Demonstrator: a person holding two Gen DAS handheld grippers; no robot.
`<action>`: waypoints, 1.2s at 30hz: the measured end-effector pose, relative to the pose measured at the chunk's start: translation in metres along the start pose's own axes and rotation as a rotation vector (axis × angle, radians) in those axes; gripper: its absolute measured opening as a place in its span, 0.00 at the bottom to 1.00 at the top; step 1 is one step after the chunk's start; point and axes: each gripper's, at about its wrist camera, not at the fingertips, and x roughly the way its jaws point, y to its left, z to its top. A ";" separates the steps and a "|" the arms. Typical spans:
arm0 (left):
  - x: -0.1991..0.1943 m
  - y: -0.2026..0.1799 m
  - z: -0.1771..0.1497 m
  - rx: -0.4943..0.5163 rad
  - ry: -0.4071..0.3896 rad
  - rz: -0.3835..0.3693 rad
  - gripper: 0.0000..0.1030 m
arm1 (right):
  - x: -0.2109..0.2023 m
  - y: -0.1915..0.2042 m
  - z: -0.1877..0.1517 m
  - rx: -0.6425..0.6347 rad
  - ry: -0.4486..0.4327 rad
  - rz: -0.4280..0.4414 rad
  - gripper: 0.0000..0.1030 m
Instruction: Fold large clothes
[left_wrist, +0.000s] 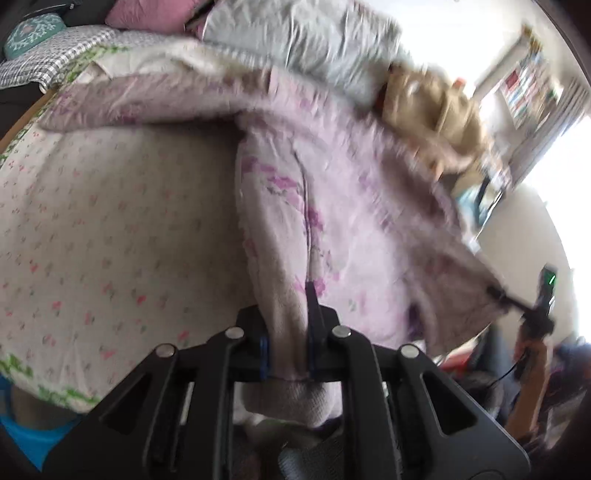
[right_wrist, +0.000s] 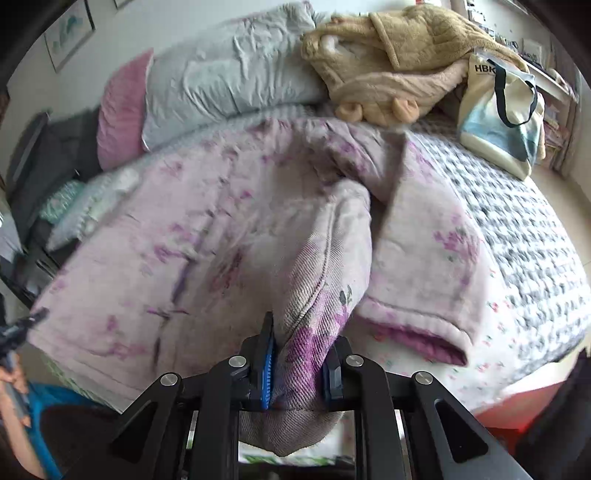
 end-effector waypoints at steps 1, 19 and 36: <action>0.016 0.000 -0.009 0.041 0.052 0.065 0.20 | 0.011 -0.003 -0.005 -0.009 0.037 -0.023 0.24; 0.063 -0.077 0.052 0.084 -0.106 0.091 0.92 | 0.027 -0.065 0.024 0.109 -0.081 -0.173 0.80; 0.140 -0.115 0.085 0.146 -0.138 0.136 0.92 | 0.132 -0.082 0.110 0.027 0.078 -0.403 0.06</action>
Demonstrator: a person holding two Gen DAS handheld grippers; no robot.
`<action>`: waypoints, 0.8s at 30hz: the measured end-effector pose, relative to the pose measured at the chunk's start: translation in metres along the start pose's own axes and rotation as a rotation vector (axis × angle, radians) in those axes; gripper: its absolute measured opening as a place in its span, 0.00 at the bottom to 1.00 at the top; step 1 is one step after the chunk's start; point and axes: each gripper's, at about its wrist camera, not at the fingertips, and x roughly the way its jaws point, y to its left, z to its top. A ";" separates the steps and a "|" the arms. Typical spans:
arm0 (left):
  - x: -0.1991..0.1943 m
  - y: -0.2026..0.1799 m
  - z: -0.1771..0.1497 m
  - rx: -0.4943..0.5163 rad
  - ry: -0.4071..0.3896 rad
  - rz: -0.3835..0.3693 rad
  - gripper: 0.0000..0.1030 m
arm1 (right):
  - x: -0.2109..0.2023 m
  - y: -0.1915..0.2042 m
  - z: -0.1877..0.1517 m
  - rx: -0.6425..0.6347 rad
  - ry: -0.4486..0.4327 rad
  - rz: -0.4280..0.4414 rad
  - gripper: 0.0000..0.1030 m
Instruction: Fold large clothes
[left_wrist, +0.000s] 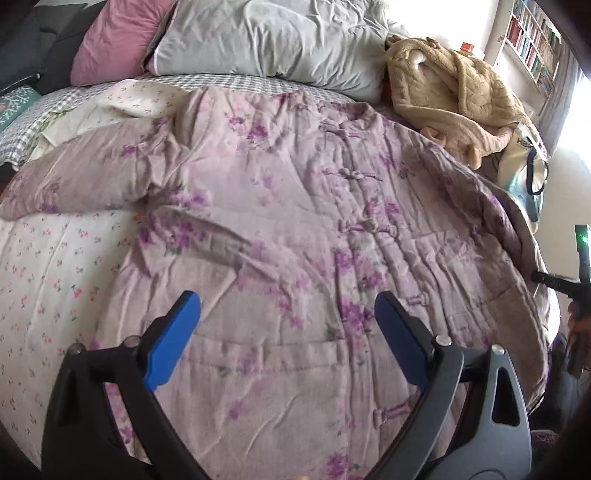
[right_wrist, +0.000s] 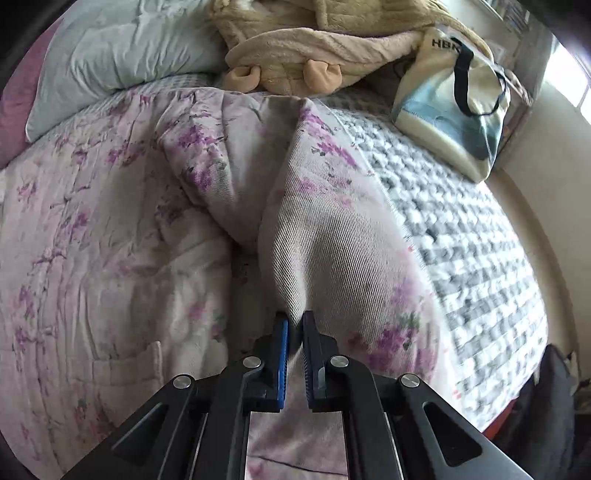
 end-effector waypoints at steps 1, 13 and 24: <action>0.001 -0.001 0.002 0.004 -0.002 -0.007 0.92 | -0.008 -0.005 0.007 -0.030 -0.011 -0.057 0.06; 0.017 -0.017 0.012 0.061 0.003 -0.011 0.92 | -0.084 -0.187 0.093 0.271 -0.350 -0.395 0.70; 0.038 -0.032 0.011 0.067 0.041 -0.004 0.92 | 0.035 -0.246 -0.005 0.520 -0.085 -0.066 0.94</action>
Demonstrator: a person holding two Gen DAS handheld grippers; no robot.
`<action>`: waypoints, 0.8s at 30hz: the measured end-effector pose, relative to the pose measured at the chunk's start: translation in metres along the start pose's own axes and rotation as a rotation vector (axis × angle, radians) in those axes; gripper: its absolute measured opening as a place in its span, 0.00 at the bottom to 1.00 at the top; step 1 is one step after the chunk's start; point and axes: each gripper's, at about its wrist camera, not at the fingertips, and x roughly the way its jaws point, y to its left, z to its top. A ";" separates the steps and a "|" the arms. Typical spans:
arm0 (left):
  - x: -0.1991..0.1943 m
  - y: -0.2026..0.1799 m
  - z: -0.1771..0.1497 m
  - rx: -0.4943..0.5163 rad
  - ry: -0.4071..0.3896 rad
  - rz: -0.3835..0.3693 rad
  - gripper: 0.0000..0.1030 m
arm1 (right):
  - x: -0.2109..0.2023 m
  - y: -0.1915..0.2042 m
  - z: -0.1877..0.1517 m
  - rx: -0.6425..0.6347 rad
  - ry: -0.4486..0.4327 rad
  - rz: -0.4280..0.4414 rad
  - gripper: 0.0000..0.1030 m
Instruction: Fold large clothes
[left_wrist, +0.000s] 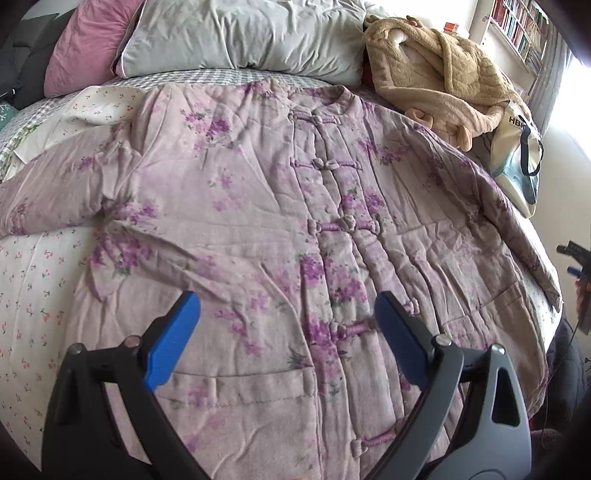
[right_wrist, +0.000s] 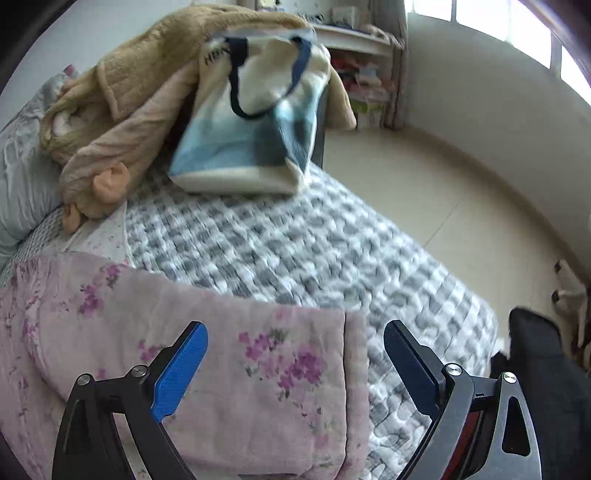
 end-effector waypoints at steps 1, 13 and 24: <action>0.003 -0.002 0.000 0.002 0.002 0.004 0.92 | 0.015 -0.009 -0.007 0.038 0.032 -0.004 0.94; 0.035 -0.005 -0.014 0.016 0.006 0.023 0.92 | -0.037 0.038 0.041 -0.255 -0.333 -0.178 0.17; 0.058 -0.017 -0.016 0.086 -0.005 0.069 0.92 | 0.133 0.071 0.096 -0.467 -0.325 -0.469 0.34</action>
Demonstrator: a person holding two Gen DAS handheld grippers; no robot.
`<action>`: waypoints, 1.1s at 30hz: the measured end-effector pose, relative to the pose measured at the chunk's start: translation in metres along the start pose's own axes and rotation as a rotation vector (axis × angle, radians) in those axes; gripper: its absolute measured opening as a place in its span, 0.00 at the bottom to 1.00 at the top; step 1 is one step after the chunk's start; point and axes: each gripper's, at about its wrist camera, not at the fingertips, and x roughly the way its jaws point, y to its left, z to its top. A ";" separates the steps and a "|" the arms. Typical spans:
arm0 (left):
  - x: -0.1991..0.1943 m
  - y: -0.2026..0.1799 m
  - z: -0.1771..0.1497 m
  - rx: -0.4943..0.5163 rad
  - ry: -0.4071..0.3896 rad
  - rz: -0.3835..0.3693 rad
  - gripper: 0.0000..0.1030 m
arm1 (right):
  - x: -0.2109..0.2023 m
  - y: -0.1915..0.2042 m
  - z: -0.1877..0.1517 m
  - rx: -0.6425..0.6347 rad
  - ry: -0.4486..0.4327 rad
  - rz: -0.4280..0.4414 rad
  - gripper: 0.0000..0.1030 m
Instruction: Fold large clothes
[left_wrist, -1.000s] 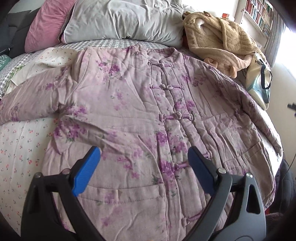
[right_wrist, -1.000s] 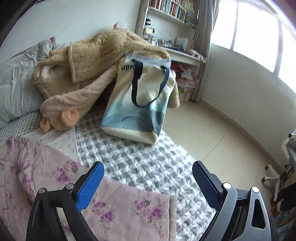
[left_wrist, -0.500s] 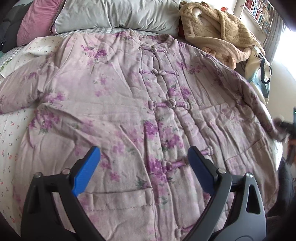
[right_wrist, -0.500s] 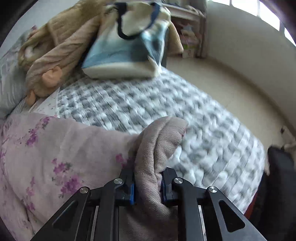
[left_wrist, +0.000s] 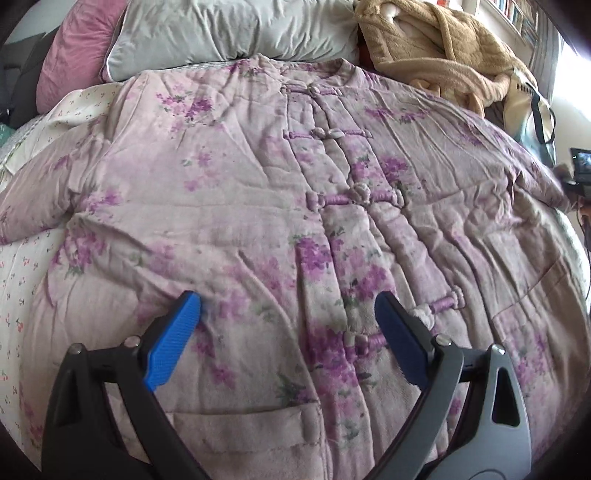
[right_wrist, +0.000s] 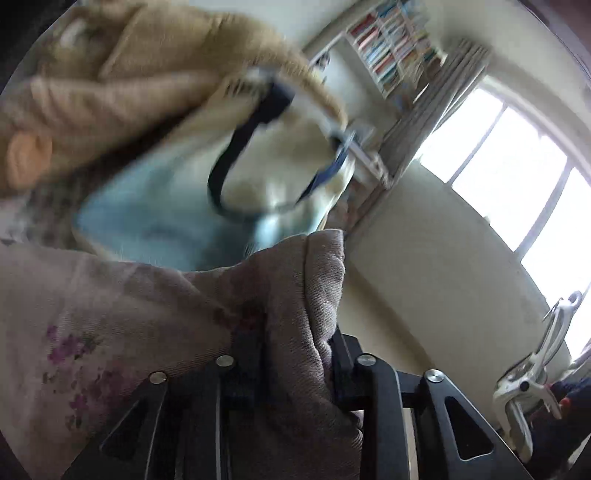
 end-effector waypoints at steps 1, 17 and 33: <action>0.002 -0.003 0.001 0.017 0.007 0.007 0.92 | 0.022 0.009 -0.017 0.003 0.076 0.030 0.42; 0.013 -0.010 0.006 0.042 0.016 -0.029 0.92 | -0.135 0.125 0.001 0.155 -0.047 0.715 0.78; 0.002 0.008 0.018 -0.029 0.049 -0.034 0.92 | -0.046 0.046 -0.064 0.365 0.271 0.481 0.88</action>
